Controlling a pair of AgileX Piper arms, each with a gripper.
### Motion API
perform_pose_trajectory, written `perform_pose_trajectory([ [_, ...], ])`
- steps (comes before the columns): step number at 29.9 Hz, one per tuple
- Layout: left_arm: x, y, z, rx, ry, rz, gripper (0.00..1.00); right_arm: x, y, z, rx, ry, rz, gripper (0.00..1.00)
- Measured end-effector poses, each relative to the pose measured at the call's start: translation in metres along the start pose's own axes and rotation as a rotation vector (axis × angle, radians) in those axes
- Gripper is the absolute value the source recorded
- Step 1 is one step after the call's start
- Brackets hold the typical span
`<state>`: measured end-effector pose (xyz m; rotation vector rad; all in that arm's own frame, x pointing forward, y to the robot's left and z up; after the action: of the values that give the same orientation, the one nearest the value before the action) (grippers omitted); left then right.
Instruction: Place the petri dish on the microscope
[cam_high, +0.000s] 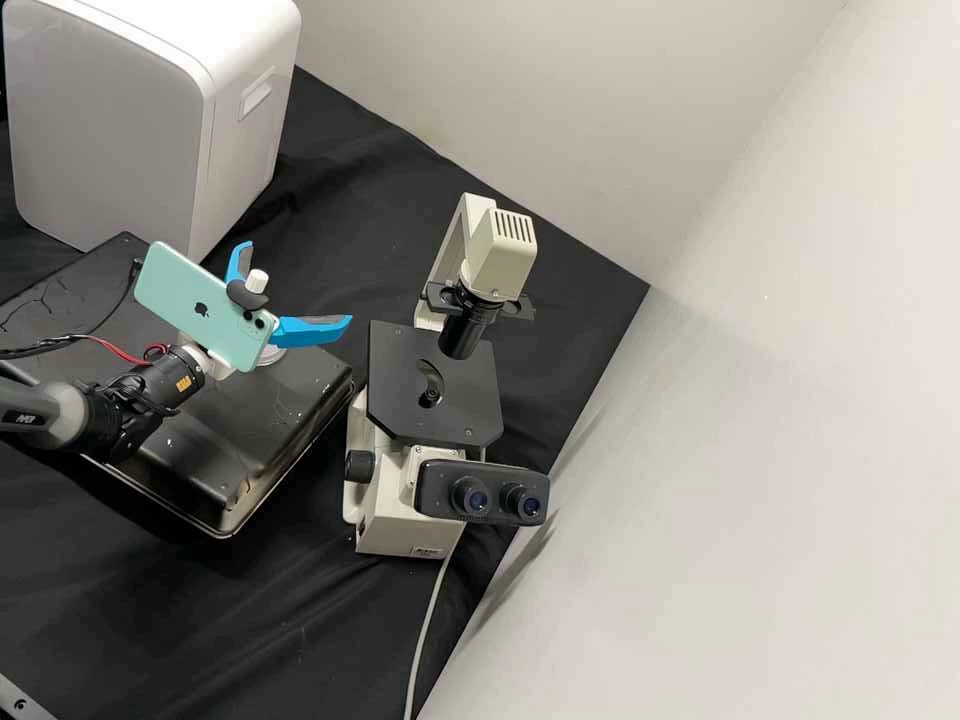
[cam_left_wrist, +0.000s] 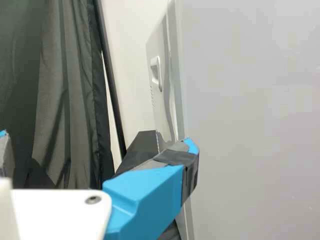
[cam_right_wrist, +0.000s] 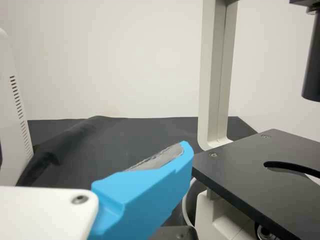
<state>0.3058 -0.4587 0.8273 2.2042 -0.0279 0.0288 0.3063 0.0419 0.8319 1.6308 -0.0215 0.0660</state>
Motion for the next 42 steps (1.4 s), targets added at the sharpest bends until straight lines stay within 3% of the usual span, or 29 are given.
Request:
perform_pose_trajectory([
  [14,-0.003,-0.0014,0.000,0.000,-0.001,-0.006,1.00,0.000,0.000,0.000,0.000,0.000,0.000,1.00],
  [16,-0.009,-0.0031,0.001,0.000,-0.004,-0.015,1.00,0.000,0.000,0.000,0.000,0.000,0.000,1.00],
  [24,-0.040,-0.0004,0.016,-0.050,-0.063,-0.007,1.00,0.000,0.000,0.000,0.000,0.000,0.000,1.00],
  [30,-0.063,-0.0006,0.036,-0.055,-0.155,-0.005,1.00,0.000,0.000,0.000,0.000,0.000,0.000,1.00],
  [35,-0.086,0.0004,0.048,-0.058,-0.242,0.034,1.00,0.000,0.000,0.000,0.000,0.000,0.000,1.00],
  [38,-0.098,-0.0024,0.052,-0.062,-0.278,0.054,1.00,0.000,0.000,0.000,0.000,0.000,0.000,1.00],
  [42,-0.111,-0.0099,0.057,-0.067,-0.328,0.053,1.00,0.000,0.000,0.000,0.000,0.000,0.000,1.00],
])
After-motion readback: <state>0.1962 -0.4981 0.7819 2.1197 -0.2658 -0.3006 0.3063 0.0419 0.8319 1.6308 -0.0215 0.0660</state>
